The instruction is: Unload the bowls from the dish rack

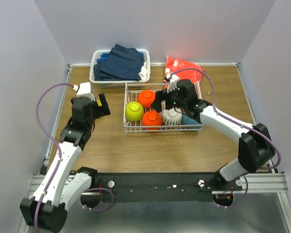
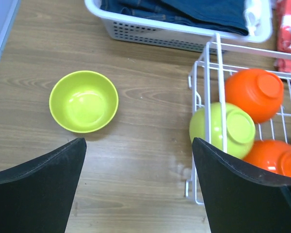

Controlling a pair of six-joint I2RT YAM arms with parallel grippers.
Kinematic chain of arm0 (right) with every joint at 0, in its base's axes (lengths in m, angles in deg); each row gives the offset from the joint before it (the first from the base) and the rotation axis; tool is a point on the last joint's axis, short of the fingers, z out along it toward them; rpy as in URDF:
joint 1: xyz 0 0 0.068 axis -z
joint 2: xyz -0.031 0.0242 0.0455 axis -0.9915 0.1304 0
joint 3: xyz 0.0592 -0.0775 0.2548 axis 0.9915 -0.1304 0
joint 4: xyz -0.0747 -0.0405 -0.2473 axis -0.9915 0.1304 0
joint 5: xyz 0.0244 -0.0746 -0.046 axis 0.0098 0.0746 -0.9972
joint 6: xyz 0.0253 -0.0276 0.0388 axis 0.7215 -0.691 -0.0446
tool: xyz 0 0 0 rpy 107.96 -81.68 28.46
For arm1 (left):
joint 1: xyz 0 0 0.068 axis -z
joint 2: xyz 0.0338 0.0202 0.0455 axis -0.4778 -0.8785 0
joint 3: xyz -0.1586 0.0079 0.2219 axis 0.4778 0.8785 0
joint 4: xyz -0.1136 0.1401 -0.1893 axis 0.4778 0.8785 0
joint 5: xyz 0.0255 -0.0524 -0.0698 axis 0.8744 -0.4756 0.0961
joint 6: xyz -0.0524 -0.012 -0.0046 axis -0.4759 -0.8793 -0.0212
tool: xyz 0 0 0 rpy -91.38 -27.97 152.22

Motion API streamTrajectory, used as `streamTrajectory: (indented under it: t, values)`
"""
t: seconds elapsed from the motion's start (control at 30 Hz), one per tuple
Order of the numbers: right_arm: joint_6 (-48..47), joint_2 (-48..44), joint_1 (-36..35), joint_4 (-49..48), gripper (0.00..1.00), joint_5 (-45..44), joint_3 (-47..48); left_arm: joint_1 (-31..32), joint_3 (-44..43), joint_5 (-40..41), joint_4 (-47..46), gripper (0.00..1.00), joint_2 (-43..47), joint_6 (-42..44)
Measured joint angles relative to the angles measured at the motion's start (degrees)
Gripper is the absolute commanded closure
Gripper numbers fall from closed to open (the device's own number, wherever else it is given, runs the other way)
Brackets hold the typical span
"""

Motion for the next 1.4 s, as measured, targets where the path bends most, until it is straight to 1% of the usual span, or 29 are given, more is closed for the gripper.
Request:
streamTrajectory:
  t: [0.1, 0.17, 0.27, 0.53, 0.8, 1.0, 1.2, 1.4]
  values:
    - [-0.1, 4.1, 0.0, 2.9, 0.0, -1.9, 5.2, 2.5, 5.2, 0.9, -1.3, 0.01, 7.8, 1.2]
    - [1.2, 6.2, 0.0, 3.7, 0.0, -2.8, 7.5, 3.1, 7.1, 1.5, -1.7, 0.01, 11.5, 1.7]
    - [4.8, 9.6, 0.0, 3.9, 0.0, -3.3, 10.4, 3.8, 7.6, 2.5, -2.5, 0.01, 13.9, 2.2]
    - [16.8, 18.4, 1.2, 0.9, 0.0, -2.9, 13.6, 6.0, 7.6, 2.6, -3.7, 0.01, 14.7, 2.1]
    - [25.7, 21.4, 5.2, -4.7, 0.0, -2.7, 13.6, 6.7, 7.6, 2.8, -3.8, 0.01, 15.3, 2.1]
    - [28.6, 24.4, 6.6, -9.7, 0.0, -1.0, 13.6, 6.7, 7.6, 2.8, -3.7, 0.01, 15.2, 2.1]
    - [30.3, 29.1, 7.2, -12.4, 0.0, 2.8, 13.7, 6.7, 7.6, 2.8, -3.7, 0.01, 14.3, 2.1]
    - [30.8, 30.7, 7.6, -13.3, 0.0, 6.0, 14.7, 6.7, 7.6, 2.9, -3.7, 0.01, 13.7, 2.1]
